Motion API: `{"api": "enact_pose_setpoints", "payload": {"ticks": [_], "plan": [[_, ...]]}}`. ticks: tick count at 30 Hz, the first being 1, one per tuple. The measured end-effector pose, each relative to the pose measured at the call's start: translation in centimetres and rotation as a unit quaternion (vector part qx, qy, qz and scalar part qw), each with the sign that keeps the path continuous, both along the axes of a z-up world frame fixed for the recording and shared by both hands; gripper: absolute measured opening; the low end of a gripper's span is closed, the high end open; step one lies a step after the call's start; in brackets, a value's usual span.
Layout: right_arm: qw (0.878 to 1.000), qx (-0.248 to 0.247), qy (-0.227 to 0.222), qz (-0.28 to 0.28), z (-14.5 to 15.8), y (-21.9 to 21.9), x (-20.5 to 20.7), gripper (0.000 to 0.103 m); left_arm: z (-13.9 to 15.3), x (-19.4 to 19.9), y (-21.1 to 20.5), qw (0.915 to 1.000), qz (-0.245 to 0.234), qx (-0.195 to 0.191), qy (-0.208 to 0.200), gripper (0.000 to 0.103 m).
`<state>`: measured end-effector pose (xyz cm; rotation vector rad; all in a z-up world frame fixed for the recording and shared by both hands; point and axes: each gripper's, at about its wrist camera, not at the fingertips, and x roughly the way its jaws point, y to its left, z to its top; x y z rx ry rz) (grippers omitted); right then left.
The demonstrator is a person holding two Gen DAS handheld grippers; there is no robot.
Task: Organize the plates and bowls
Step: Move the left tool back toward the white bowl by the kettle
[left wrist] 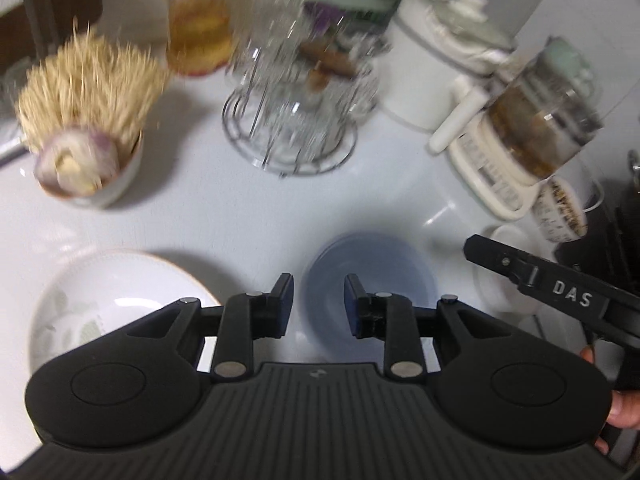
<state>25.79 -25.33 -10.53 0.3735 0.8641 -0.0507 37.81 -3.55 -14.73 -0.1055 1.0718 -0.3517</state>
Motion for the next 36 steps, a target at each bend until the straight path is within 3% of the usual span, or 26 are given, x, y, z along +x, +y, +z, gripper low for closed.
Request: {"api": "enact_pose_setpoints", "payload": {"ticks": [8, 14, 24, 36], "plan": [[0.998, -0.016, -0.060, -0.005, 5.2, 0.9, -2.4, 0.041, 5.7, -2.2, 0.9, 0.9982, -0.019, -0.023, -0.053, 0.032], [0.996, -0.032, -0.086, -0.009, 7.6, 1.7, -4.5, 0.041, 7.9, -3.7, 1.4, 0.9956, -0.031, -0.034, -0.082, 0.032], [0.994, -0.051, -0.098, -0.026, 8.1, 1.4, -5.8, 0.041, 7.7, -4.3, 0.1, 0.9942, -0.059, -0.036, -0.082, 0.032], [0.992, -0.061, -0.082, -0.072, 7.5, -1.5, -8.1, 0.041, 6.5, -4.3, -4.6, 0.9907, -0.111, -0.047, -0.062, 0.032]]}}
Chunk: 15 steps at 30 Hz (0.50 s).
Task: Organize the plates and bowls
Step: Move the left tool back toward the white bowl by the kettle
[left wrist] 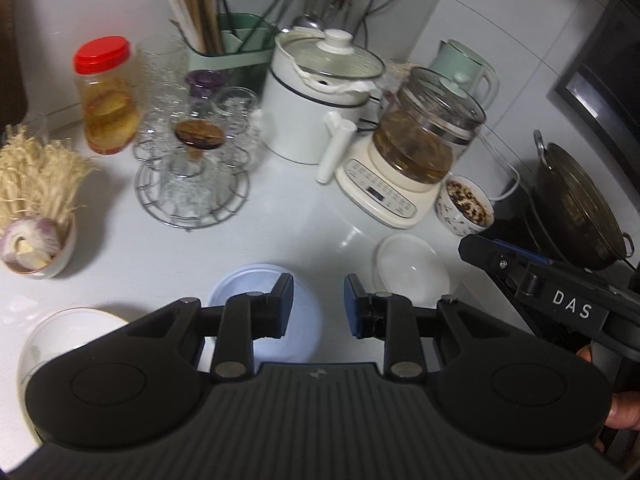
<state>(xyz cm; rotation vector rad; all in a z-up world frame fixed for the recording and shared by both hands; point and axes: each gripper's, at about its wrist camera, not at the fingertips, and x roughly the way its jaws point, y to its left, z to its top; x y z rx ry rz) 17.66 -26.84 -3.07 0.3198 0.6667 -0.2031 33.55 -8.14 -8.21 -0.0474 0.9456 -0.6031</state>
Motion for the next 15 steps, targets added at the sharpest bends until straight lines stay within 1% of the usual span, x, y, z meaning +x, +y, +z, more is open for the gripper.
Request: {"api": "enact_pose_setpoints", "payload": {"ticks": [6, 12, 15], "plan": [[1.000, 0.008, 0.018, -0.023, -1.1, -1.3, -0.8, 0.041, -0.9, -0.2, -2.5, 0.9995, -0.029, 0.007, 0.008, 0.032], [0.999, 0.006, 0.019, -0.035, -1.5, -2.4, -1.0, 0.041, -1.7, 0.2, -4.3, 0.9987, -0.046, 0.012, 0.017, 0.032], [0.999, 0.009, 0.020, -0.050, -2.0, -3.4, -1.4, 0.041, -2.3, 0.4, -5.5, 0.9977, -0.061, 0.020, 0.020, 0.035]]}}
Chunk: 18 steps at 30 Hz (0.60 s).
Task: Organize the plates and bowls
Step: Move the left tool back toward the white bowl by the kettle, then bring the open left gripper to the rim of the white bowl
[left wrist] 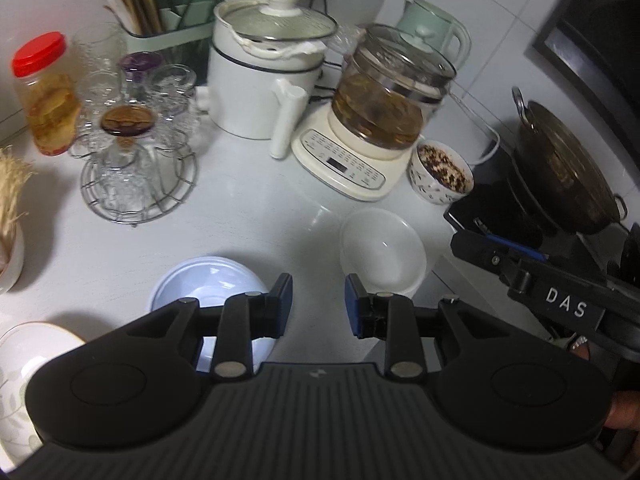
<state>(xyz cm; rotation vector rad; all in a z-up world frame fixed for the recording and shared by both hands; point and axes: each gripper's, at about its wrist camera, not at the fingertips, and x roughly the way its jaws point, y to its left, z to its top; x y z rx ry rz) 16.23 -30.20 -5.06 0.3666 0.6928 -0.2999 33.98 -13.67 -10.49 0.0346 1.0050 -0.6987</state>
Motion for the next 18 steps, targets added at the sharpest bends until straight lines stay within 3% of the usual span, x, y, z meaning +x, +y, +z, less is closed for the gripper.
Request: {"api": "enact_pose_setpoints", "payload": {"ticks": [8, 11, 18], "plan": [[0.999, 0.018, 0.011, -0.044, -1.3, -3.4, -0.9, 0.041, -1.6, 0.9, -3.4, 0.9995, -0.024, 0.012, 0.014, 0.041], [0.999, 0.016, 0.015, -0.044, -1.7, -4.5, -0.8, 0.041, -2.3, 1.4, -4.8, 0.9994, -0.022, 0.017, 0.020, 0.047], [0.998, 0.028, 0.032, -0.042, -2.9, -7.4, -0.1, 0.041, -4.1, 2.4, -7.9, 0.9990, -0.012, 0.022, 0.037, 0.048]]}}
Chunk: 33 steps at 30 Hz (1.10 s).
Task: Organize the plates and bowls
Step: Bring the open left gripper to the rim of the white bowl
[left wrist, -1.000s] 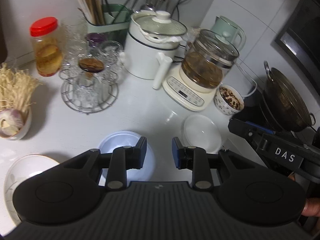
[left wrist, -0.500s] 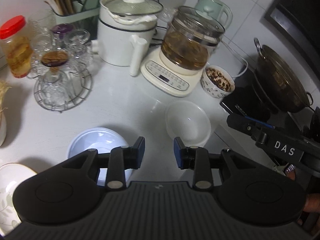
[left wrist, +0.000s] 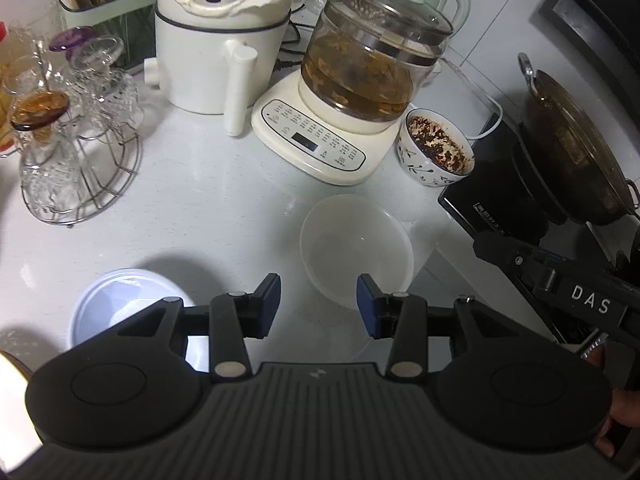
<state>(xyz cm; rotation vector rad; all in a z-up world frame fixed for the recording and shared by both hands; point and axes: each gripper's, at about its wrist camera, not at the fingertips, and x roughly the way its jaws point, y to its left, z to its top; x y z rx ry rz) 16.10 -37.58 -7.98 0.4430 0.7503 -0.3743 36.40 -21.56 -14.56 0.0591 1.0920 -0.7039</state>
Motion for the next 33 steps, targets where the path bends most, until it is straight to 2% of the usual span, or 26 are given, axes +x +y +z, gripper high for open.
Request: {"api": "enact_pose_setpoints", "payload": {"ticks": [1, 3, 4, 6, 14, 17, 26, 33], "plan": [[1.000, 0.003, 0.001, -0.004, -0.2, -0.5, 0.1, 0.041, -0.2, 0.2, -0.4, 1.0000, 0.003, 0.001, 0.002, 0.048], [1.000, 0.002, 0.005, -0.008, -0.5, -1.3, 0.3, 0.048, -0.5, 0.4, -1.1, 1.0000, 0.007, 0.003, 0.004, 0.048], [1.000, 0.001, 0.005, -0.007, -0.7, -1.7, 0.4, 0.056, -0.8, 0.6, -1.4, 0.9999, 0.010, 0.005, 0.005, 0.050], [1.000, 0.003, 0.010, -0.007, -1.3, -2.3, 0.6, 0.065, -1.3, 0.9, -2.1, 0.9998, 0.016, 0.007, 0.010, 0.052], [0.998, 0.049, 0.026, 0.026, -4.5, -4.0, 2.5, 0.064, -3.8, 2.1, -4.0, 0.9991, 0.028, 0.022, 0.023, 0.052], [0.997, 0.062, 0.038, 0.035, -5.8, -4.2, 3.3, 0.063, -4.2, 2.4, -4.4, 0.9993, 0.036, 0.007, 0.011, 0.052], [0.995, 0.082, 0.057, 0.021, -8.5, -4.6, 4.6, 0.045, -6.7, 3.5, -6.1, 0.9982, 0.030, 0.039, 0.034, 0.052], [0.994, 0.092, 0.055, 0.005, -9.3, -4.8, 4.2, 0.041, -8.2, 4.3, -6.5, 0.9969, 0.023, 0.063, 0.042, 0.051]]}}
